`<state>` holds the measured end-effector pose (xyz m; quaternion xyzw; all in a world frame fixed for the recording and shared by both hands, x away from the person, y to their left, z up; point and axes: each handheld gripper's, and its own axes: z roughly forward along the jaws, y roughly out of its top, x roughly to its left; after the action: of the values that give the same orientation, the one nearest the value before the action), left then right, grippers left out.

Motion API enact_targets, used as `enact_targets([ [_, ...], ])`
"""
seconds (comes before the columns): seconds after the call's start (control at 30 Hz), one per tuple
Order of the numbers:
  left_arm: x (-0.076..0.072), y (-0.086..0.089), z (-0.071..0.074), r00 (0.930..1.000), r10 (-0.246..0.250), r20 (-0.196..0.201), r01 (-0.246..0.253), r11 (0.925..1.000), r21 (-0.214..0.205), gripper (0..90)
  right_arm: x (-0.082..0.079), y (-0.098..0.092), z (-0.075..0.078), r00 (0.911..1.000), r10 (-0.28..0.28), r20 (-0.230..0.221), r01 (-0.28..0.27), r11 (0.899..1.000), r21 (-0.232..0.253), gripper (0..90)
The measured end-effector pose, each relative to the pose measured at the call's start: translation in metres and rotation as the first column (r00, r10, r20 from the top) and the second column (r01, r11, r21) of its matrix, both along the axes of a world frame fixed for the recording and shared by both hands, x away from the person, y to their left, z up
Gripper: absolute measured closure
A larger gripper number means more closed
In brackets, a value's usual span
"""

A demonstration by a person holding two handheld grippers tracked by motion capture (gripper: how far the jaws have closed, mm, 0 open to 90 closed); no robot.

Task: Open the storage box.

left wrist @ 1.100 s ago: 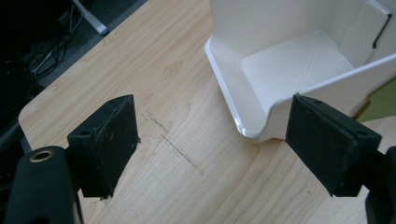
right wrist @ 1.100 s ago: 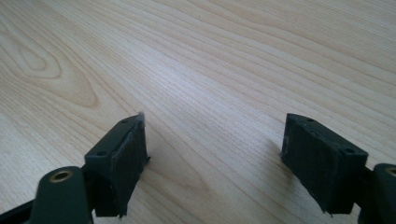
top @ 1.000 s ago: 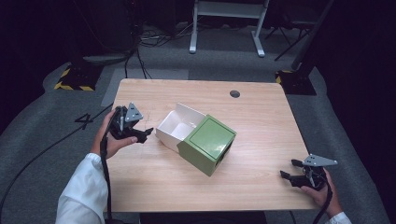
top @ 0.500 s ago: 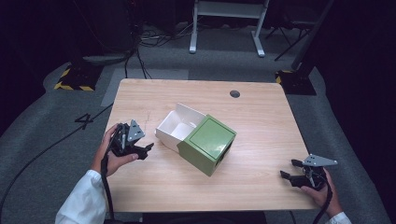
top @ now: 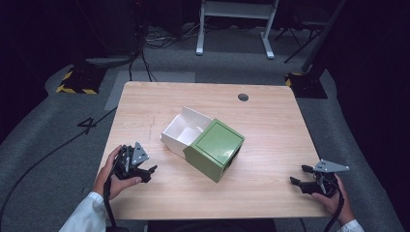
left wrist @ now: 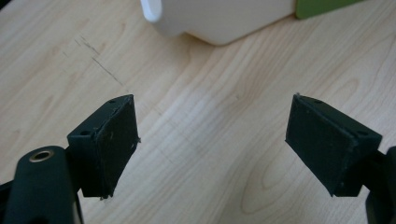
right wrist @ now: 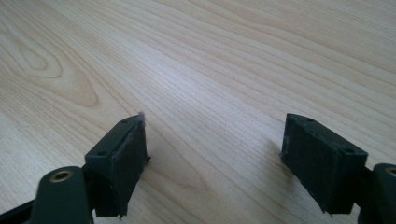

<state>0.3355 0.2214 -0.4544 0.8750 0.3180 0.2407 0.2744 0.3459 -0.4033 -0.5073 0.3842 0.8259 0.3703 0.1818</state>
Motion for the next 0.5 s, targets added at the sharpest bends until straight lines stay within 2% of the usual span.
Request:
enact_targets([
  [0.07,-0.002,0.002,-0.010,1.0000,0.005,-0.008,-0.005,0.9999,0.015,16.9,0.000,0.000,0.000,1.0000,0.002,0.001,-0.002,1.000,0.001,22.4],
  [0.17,-0.003,0.006,-0.023,0.9993,0.018,-0.033,-0.018,0.9998,-0.008,16.9,0.000,0.000,0.000,1.0000,0.003,0.003,-0.003,1.000,0.000,22.4],
  [0.23,-0.004,0.010,-0.028,0.9989,0.029,-0.036,-0.031,0.9990,-0.033,16.9,-0.001,0.001,0.000,1.0000,0.002,0.007,-0.002,1.000,-0.004,22.5],
  [0.3,-0.005,0.014,-0.032,0.9980,0.038,-0.051,-0.042,0.9957,-0.082,16.9,-0.001,0.001,0.000,1.0000,0.002,0.008,-0.002,1.000,-0.004,22.4],
  [0.4,-0.008,0.019,-0.037,0.9967,0.051,-0.063,-0.058,0.9920,-0.112,16.9,-0.001,0.001,0.000,1.0000,0.002,0.009,-0.002,1.000,-0.003,22.5],
  [0.5,-0.009,0.025,-0.043,0.9941,0.070,-0.082,-0.080,0.9889,-0.125,16.9,-0.001,0.001,0.000,0.9999,0.004,0.011,-0.004,1.000,-0.004,22.5],
])
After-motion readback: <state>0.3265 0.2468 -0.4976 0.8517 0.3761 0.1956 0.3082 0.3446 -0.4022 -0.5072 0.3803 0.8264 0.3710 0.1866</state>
